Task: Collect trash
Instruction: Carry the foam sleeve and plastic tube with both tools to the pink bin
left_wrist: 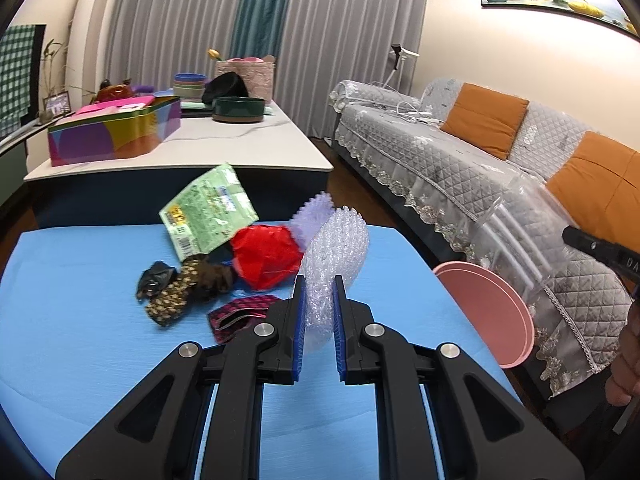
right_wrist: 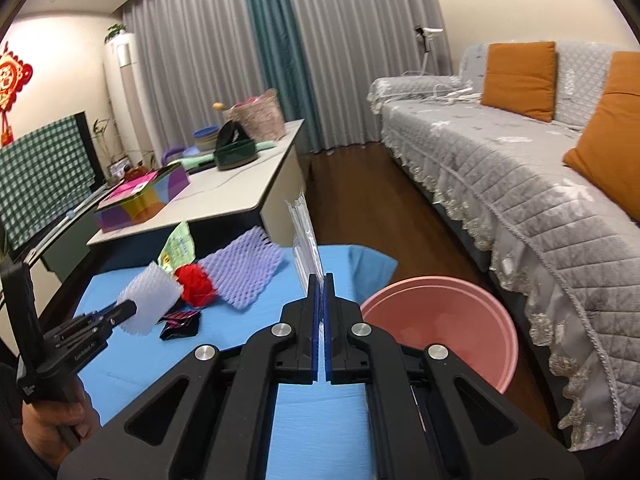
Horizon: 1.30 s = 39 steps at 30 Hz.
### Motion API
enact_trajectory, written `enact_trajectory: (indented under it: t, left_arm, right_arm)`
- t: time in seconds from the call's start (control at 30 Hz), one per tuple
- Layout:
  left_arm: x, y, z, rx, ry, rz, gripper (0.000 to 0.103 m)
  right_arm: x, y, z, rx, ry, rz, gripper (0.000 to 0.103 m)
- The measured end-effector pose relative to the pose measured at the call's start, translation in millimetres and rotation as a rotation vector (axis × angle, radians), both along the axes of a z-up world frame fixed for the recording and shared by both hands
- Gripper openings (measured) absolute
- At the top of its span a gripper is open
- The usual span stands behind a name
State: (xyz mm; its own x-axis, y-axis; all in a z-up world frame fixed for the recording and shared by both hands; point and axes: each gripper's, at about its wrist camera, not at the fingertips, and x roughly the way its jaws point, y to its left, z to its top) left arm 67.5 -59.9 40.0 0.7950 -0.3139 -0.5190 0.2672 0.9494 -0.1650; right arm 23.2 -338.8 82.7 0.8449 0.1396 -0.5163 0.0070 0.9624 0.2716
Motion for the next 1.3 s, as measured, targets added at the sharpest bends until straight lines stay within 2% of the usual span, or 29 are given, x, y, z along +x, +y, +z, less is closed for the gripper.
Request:
enact_trajectory:
  t: [0.33,0.47,0.87,1.1,1.3]
  left_arm:
    - [-7.9,-42.8,6.6,0.006,-0.002,-0.096,0.012]
    - [-3.1,-59.1,9.6,-0.009,0.006,-0.115,0.012]
    - [18.7,-111.1,10.2,-0.004,0.014,-0.166,0.012]
    - [34.4,-151.0,14.9,-0.012,-0.002,-0.226,0.012]
    - [46.7,-185.1,9.7,-0.005,0.003,-0.272,0.012]
  right_arm:
    - [-3.4,-32.2,-2.2,0.021,-0.006,-0.088,0.002]
    - [-3.1,-39.6,-3.4,0.005,-0.008,-0.124,0.002]
    - [8.0,-75.8,-23.5,0.043,0.038,-0.219,0.002]
    - [13.4,-84.6,-28.6,0.03,0.042,-0.25,0.002]
    - [20.8,-90.8,-32.9,-0.018,0.039,-0.285,0.002]
